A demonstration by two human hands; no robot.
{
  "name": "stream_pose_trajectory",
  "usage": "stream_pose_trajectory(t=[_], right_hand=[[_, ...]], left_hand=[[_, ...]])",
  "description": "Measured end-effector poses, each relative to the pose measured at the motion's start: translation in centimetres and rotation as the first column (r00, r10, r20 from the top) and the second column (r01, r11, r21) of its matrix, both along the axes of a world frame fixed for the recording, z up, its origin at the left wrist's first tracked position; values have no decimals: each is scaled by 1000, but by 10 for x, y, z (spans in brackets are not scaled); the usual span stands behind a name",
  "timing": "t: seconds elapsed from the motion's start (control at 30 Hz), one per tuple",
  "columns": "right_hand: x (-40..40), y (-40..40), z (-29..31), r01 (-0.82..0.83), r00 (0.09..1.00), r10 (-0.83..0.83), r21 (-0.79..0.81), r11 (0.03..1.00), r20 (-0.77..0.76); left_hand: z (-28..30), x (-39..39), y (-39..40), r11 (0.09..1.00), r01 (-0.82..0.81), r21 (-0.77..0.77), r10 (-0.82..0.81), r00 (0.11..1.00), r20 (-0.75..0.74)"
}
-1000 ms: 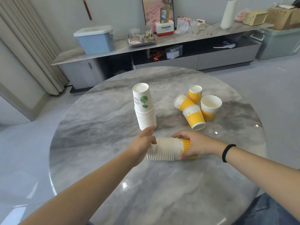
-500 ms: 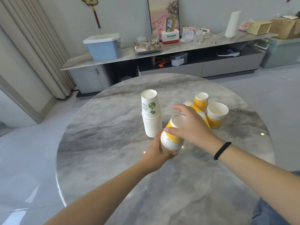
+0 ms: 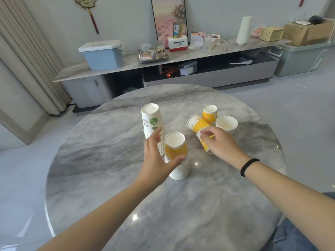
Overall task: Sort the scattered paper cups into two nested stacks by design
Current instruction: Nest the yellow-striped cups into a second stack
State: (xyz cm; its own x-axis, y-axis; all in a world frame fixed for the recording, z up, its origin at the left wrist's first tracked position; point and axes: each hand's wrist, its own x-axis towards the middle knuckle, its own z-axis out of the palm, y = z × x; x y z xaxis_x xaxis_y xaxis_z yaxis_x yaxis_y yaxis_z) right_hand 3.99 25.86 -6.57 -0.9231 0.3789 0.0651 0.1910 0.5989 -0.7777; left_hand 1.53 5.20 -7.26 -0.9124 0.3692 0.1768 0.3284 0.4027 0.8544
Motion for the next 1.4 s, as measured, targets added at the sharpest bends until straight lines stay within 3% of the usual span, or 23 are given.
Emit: stream_pose_trajectory(t=[0.07,0.13,0.23,0.43,0.67,0.77,0.87,1.13,1.4], right_hand=[[-6,13,-17,24,990,-54,219,975,133],[-11,18,-33,-54,964,-48,369,928,263],[-17,14,-48,-82,942,-50,373,924,331],[-18,7,-50,-11,978,-74,399,917,195],[9,1,38,156,978,-130,161,975,-161],[18,-7,77,137,945,-99,102,985,-313],[20,-25,98,49,929,-15,84,995,-370],[-4,-51,81,-166,959,238,381,909,-151],[5,-55,37,-377,923,378,370,849,73]], left_hand=[[13,0,5,1000,16,22,-15,998,-60],[21,-1,9,999,41,15,-39,996,-77],[23,-1,13,999,40,-12,-40,999,-36],[21,1,13,999,40,-23,-40,999,5],[29,-3,5,994,103,-33,-102,995,23],[38,-5,4,993,120,-13,-120,993,3],[46,-6,0,991,132,-6,-132,991,-6],[52,-3,-11,974,220,-57,-212,970,120],[55,-8,-16,971,197,-135,-168,965,200]])
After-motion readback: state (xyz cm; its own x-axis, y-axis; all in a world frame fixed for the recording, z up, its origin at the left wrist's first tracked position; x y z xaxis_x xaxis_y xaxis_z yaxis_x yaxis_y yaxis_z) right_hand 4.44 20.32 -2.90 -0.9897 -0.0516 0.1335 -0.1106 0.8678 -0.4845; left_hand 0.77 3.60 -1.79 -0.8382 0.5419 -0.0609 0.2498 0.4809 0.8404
